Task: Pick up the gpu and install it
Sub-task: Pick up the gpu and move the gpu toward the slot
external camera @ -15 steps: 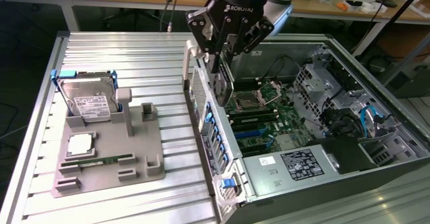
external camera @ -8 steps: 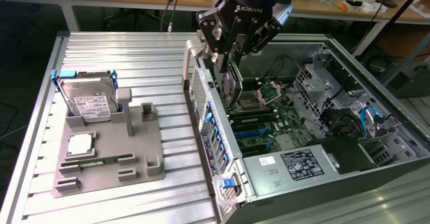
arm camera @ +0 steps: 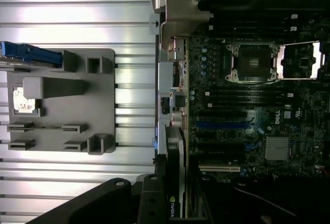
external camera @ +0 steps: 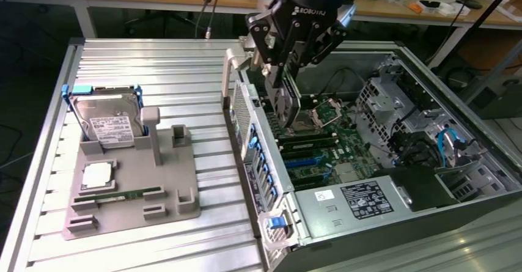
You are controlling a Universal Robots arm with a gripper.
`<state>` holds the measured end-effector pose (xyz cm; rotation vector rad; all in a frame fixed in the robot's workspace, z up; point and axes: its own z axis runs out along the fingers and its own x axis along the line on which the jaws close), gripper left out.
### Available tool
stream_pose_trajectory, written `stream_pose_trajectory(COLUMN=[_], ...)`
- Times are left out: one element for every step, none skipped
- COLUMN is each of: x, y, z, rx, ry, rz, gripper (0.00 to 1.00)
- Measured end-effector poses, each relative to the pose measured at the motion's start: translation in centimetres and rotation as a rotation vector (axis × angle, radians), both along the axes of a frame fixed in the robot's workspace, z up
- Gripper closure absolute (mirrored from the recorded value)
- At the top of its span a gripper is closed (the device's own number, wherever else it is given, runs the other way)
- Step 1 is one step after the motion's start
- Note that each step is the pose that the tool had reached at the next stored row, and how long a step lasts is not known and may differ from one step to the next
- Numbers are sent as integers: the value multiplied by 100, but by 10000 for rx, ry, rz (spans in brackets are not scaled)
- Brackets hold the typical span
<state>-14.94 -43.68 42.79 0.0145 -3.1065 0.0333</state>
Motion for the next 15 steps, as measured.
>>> stream_pose_trajectory(x=[11, 23, 30, 42, 50, 59, 65, 72, 80, 88, 97, 111, 119, 134, 145], y=[0, 0, 0, 0, 0, 0, 0, 0, 0, 0, 0, 0, 0, 0, 0], z=[0, 0, 0, 0, 0, 0, 0, 0, 0, 0, 0, 0, 0, 0, 0], rx=[0, 0, 0, 0, 0, 0, 0, 0, -1, -1, 0, 0, 0, 1, 0], ry=[0, 0, 0, -1, 0, 0, 0, 0, 0, 0, 0, -1, 0, 0, 0], rz=[1, 1, 2, 3, 4, 5, 5, 6, 6, 6, 7, 8, 9, 10, 11], gripper=[73, 73, 73, 73, 73, 73, 73, 73, 73, 73, 73, 73, 73, 73, 73])
